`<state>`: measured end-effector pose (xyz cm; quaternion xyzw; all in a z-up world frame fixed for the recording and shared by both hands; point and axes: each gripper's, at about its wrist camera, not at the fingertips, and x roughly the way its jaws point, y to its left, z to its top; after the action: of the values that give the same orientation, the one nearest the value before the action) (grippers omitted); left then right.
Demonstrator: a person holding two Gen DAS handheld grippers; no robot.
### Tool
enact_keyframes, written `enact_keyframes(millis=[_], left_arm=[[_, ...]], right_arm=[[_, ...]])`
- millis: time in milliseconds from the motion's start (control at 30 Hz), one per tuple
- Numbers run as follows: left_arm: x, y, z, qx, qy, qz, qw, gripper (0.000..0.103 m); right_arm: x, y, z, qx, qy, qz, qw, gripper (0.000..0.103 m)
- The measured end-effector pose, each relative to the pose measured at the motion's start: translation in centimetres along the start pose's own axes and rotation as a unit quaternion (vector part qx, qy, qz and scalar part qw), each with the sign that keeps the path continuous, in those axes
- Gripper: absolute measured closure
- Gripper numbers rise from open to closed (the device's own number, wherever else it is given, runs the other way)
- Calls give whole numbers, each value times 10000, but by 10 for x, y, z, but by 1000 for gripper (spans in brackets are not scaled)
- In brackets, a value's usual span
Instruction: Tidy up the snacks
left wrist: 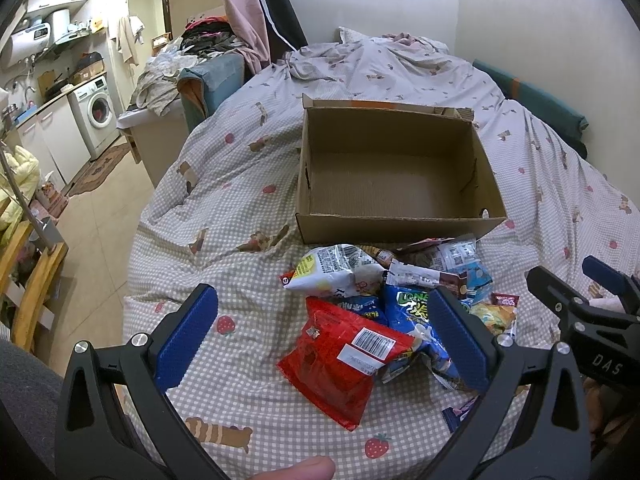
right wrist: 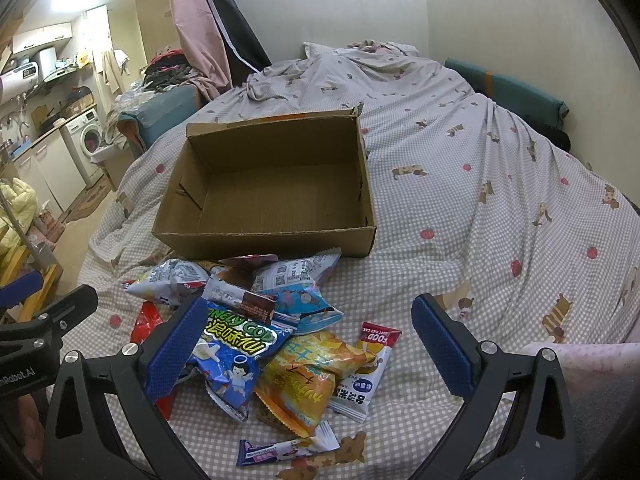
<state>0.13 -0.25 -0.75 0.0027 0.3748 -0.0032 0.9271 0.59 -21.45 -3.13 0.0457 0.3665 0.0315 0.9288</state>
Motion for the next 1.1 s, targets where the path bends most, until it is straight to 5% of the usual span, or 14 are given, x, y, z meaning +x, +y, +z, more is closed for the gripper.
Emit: enact_keyframes(millis=[467,667,800,833,933,1100], left_arm=[[12,20,1,-373,287,40,9989,0],[28,64,8,-1149,790,174,9901,0],[40,53,2,-756,1439,-95,9866,0],[48,44,-1,-417,1768,-178,9832,0],[76,15,-13,684,2852,-688,9535,0],[100,-6,-18,1841,3286,-744,9234,0]], right_arm=[[3,-8,1,259,167,173,9994,0],[5,-26,3,700,312,286,9967,0],[6,-35,2,838,391,301,9953,0],[6,-36,2,842,402,292,9952,0],[7,-42,0,875,462,287,9947,0],[12,-49,-3,933,710,543,9916,0]])
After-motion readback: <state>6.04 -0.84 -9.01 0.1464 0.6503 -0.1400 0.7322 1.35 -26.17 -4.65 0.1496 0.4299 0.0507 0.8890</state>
